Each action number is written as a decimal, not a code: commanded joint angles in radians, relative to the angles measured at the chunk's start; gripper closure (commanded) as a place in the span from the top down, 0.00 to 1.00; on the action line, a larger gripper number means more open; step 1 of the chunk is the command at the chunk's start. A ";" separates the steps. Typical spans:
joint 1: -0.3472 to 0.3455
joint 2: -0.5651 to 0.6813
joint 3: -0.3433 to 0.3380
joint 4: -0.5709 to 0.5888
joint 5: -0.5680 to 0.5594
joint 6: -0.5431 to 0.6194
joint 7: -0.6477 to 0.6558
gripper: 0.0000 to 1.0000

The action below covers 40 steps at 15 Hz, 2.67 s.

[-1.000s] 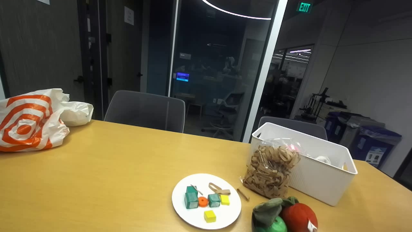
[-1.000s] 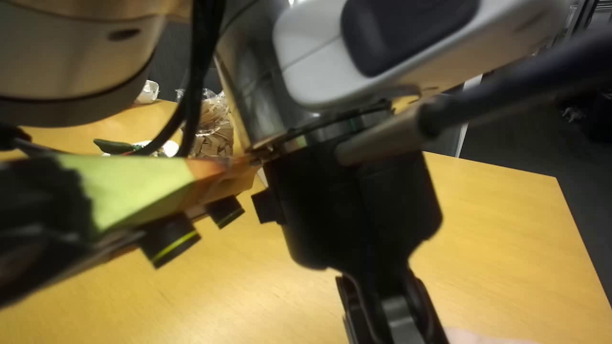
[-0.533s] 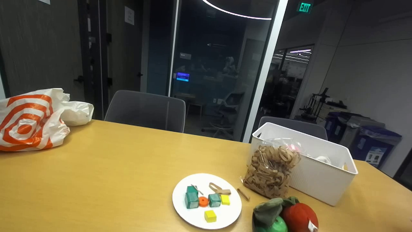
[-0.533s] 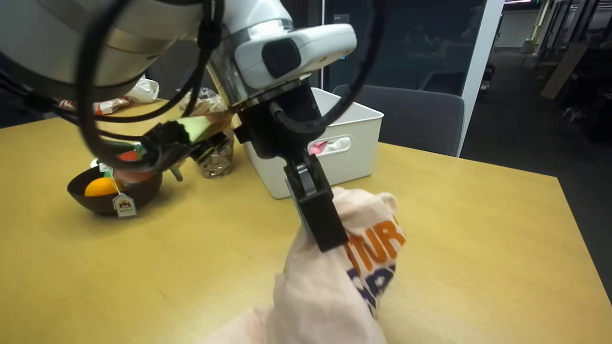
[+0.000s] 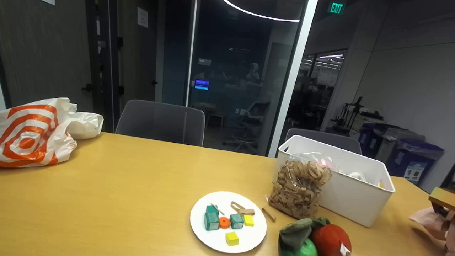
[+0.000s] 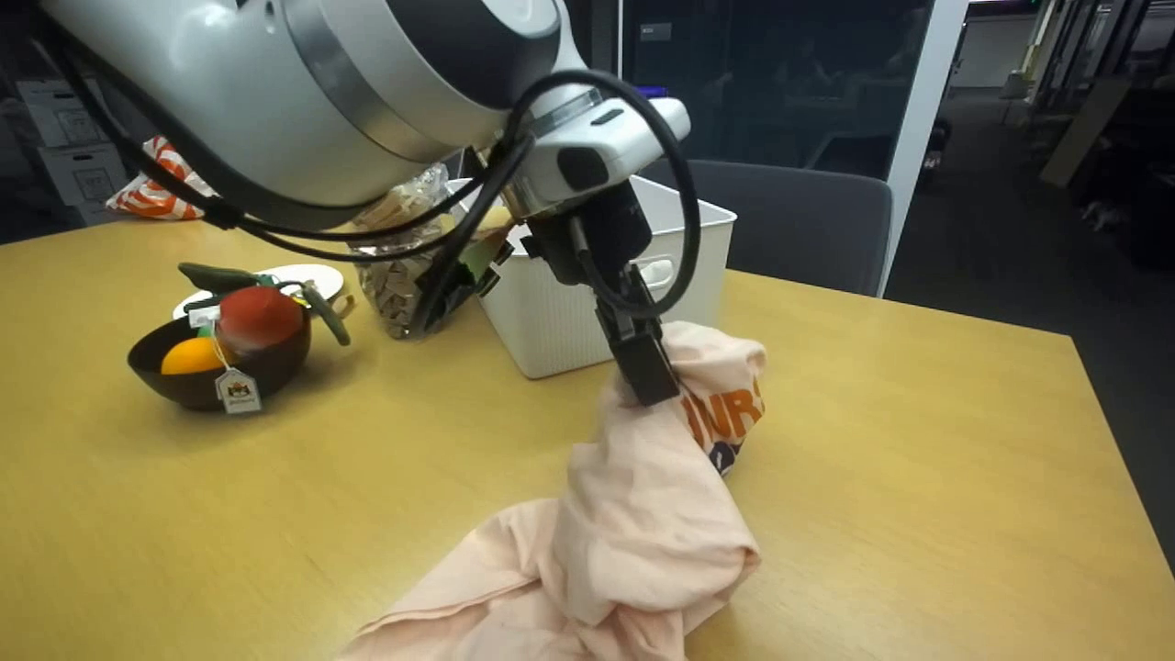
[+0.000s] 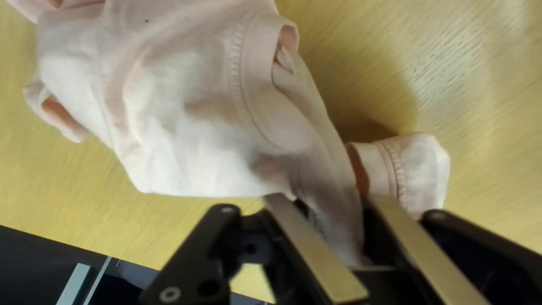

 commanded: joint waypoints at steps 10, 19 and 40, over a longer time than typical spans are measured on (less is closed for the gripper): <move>0.137 -0.111 -0.012 -0.071 0.347 -0.152 -0.593 1.00; 0.102 -0.154 -0.007 -0.156 0.359 -0.398 -0.814 1.00; 0.006 -0.070 -0.078 -0.167 0.142 -0.144 -0.710 1.00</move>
